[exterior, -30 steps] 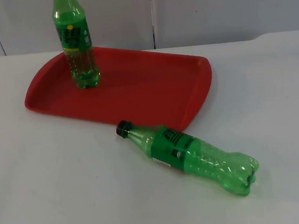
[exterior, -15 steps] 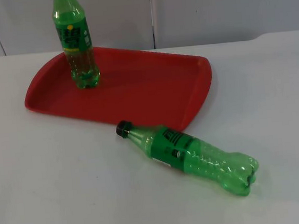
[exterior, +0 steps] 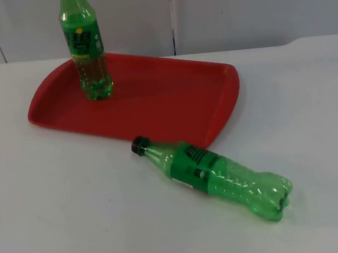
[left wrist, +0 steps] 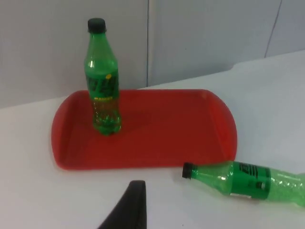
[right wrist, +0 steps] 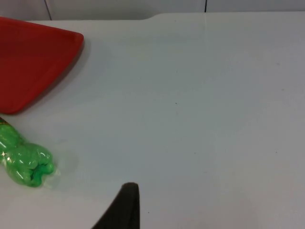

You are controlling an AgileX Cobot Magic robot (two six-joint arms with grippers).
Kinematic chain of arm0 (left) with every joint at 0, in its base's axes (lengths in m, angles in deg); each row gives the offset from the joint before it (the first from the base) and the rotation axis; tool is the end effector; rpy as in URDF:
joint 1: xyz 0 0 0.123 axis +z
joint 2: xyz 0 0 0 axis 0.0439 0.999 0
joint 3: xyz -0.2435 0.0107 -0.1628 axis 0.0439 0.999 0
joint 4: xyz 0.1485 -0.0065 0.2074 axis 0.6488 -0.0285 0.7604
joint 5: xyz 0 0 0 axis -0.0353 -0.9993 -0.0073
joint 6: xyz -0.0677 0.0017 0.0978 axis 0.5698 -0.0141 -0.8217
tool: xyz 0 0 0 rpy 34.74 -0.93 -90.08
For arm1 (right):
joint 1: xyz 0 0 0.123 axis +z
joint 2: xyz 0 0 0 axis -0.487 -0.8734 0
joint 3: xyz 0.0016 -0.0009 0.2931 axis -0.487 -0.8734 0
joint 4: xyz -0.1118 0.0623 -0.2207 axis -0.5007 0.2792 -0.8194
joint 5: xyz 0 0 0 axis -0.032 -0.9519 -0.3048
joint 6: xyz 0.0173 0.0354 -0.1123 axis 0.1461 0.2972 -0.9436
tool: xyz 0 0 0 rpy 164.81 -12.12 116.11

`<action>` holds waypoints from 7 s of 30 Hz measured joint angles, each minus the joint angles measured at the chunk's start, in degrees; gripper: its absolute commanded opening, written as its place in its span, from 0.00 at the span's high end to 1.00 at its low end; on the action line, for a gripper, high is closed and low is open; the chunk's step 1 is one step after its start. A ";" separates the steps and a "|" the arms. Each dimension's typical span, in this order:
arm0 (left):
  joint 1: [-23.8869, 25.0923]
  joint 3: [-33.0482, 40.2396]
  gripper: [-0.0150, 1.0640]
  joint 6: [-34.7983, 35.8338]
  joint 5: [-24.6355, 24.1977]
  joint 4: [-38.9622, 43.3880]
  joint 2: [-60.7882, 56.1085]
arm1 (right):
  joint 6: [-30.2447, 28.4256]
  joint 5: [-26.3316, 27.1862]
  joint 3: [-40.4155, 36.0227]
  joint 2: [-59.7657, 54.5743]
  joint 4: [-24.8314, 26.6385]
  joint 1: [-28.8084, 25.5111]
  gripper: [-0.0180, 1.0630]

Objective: Place the bottle upright on the tray.

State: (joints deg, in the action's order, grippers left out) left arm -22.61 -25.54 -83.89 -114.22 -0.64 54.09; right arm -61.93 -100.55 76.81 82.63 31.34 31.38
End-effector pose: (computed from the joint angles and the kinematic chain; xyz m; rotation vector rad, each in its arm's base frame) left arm 0.0616 -0.0288 0.2992 0.3525 1.8670 -0.3439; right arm 0.0123 -0.0010 0.2689 -0.0314 2.0526 0.0127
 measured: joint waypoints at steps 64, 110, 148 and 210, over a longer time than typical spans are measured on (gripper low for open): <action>0.00 0.09 0.01 -5.20 -23.11 -3.08 -12.52 | 0.11 0.00 0.00 0.00 0.00 0.00 0.01; 0.00 0.09 0.01 -5.28 -23.11 -3.08 -12.52 | 0.00 2.04 2.64 -4.71 0.00 0.00 0.01; 0.00 0.09 0.01 -5.28 -23.11 -3.08 -12.52 | -11.51 7.15 38.31 -80.68 2.28 0.13 0.01; 0.00 0.09 0.01 -5.28 -23.11 -3.08 -12.52 | -14.74 4.69 80.63 -136.70 0.78 41.91 0.06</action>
State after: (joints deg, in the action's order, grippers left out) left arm -22.61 -25.45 -89.18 -137.33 -3.72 41.58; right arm -76.66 -95.87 157.44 -54.07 32.12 73.29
